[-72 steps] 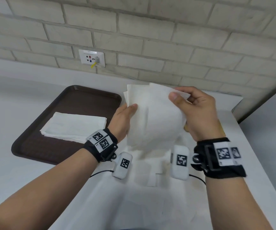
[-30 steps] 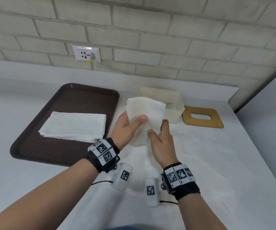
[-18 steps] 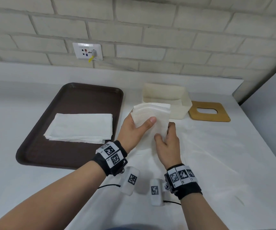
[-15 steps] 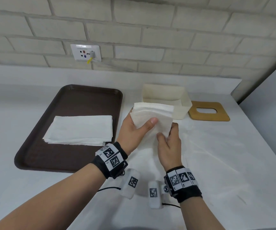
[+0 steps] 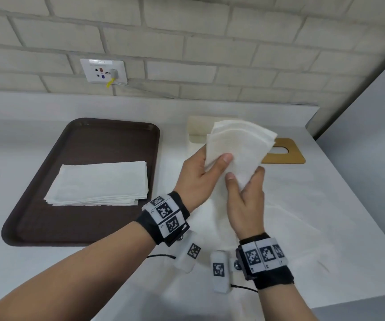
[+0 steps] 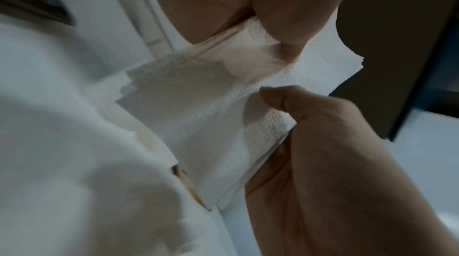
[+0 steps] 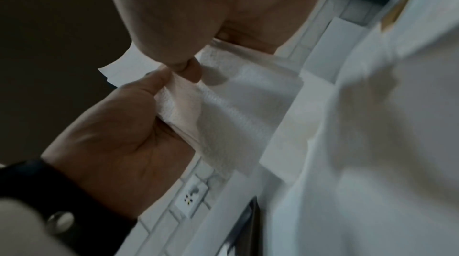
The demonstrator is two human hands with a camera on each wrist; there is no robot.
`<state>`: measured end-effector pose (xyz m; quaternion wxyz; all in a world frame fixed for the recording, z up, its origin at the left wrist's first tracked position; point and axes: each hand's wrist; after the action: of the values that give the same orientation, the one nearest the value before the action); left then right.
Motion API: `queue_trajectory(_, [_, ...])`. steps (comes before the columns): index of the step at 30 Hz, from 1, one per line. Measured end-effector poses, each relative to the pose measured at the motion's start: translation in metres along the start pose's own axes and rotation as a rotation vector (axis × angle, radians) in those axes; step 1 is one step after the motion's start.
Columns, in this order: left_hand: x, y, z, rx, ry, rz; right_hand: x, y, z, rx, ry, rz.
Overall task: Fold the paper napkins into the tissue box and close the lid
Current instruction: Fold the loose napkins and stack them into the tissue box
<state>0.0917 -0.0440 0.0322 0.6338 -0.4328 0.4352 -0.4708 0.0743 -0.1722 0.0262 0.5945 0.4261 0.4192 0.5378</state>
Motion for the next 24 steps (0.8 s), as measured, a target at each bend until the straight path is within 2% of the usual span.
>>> queue_trajectory(3, [0.03, -0.015, 0.012, 0.05, 0.081, 0.012, -0.029, 0.013, 0.013, -0.022, -0.082, -0.012])
queue_trajectory(8, [0.082, -0.005, 0.02, 0.009, 0.143, -0.005, -0.072, -0.004, 0.024, 0.022, -0.14, 0.009])
queue_trajectory(13, [0.099, 0.019, 0.011, -0.123, 0.189, 0.015, -0.092, -0.038, 0.023, 0.114, -0.081, -0.008])
queue_trajectory(19, [0.108, 0.019, 0.013, -0.111, 0.109, 0.033, -0.103, -0.046, 0.034, 0.099, -0.053, 0.069])
queue_trajectory(24, [0.109, 0.045, 0.009, -0.169, 0.14, 0.158, -0.108, -0.06, 0.035, 0.208, 0.131, 0.023])
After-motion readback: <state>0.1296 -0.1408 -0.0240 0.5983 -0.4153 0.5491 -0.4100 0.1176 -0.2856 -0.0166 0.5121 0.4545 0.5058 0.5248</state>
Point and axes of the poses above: each hand's wrist, its own z-axis towards the middle knuckle, its own x-axis out of the palm, y = z × x, and after that the axes turned 12 degrees about z, right-handed
